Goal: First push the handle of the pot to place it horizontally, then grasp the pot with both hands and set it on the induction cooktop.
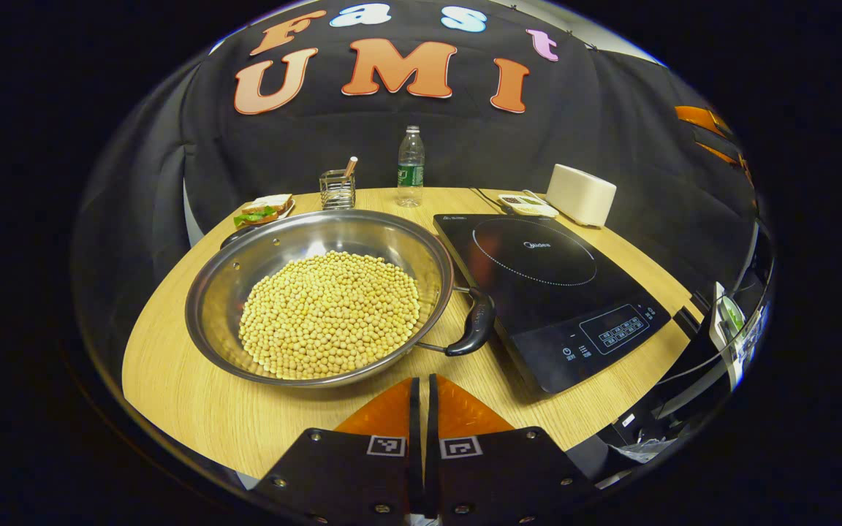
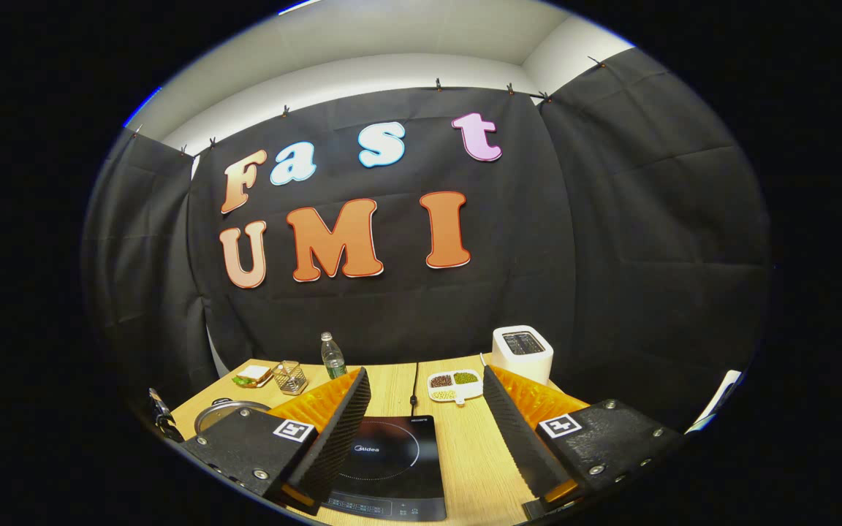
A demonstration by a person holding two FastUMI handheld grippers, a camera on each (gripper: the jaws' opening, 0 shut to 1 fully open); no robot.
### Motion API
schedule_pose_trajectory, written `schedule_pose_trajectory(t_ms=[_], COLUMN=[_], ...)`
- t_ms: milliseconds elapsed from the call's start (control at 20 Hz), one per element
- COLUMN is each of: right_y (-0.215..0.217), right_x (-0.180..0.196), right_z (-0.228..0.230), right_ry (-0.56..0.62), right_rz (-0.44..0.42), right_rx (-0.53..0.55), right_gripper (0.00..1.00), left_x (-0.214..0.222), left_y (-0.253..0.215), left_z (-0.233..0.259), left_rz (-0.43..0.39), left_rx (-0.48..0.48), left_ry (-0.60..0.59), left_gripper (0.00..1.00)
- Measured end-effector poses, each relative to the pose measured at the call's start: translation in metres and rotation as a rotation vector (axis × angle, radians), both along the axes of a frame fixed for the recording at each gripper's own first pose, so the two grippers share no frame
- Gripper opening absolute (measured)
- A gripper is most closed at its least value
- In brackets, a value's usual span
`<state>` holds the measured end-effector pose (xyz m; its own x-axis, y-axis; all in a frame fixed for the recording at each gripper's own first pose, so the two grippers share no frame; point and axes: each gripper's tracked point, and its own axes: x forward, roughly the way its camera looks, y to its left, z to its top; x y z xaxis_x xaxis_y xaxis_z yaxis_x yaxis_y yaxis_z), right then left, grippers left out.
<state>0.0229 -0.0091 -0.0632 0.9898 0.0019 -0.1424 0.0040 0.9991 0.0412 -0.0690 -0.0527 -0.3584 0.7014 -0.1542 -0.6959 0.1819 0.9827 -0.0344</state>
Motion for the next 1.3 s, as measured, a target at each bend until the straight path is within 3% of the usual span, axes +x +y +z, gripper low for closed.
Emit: schedule_pose_trajectory(t_ms=[150, 200, 1150, 1200, 1300], right_y=[-0.002, -0.004, -0.031, -0.032, -0.035], right_x=[0.003, 0.004, 0.017, 0.017, 0.019], right_z=[-0.005, -0.005, -0.015, -0.017, -0.017], right_ry=[0.008, 0.01, 0.016, 0.017, 0.018], right_rz=[0.001, 0.0, -0.037, -0.037, -0.04], right_rx=[0.006, 0.009, -0.012, -0.012, -0.012], right_gripper=[1.0, 0.96, 1.0, 0.96, 1.0], left_x=[0.008, 0.011, 0.063, 0.066, 0.072], left_y=[-0.007, -0.008, -0.033, -0.035, -0.039], left_z=[0.003, 0.005, -0.01, -0.01, -0.011], left_rz=[-0.006, -0.008, 0.0, -0.002, -0.007], left_rx=[-0.001, 0.002, -0.042, -0.046, -0.049], left_ry=[-0.009, -0.018, 0.013, 0.014, 0.016], left_gripper=[0.02, 0.02, 0.02, 0.02, 0.01])
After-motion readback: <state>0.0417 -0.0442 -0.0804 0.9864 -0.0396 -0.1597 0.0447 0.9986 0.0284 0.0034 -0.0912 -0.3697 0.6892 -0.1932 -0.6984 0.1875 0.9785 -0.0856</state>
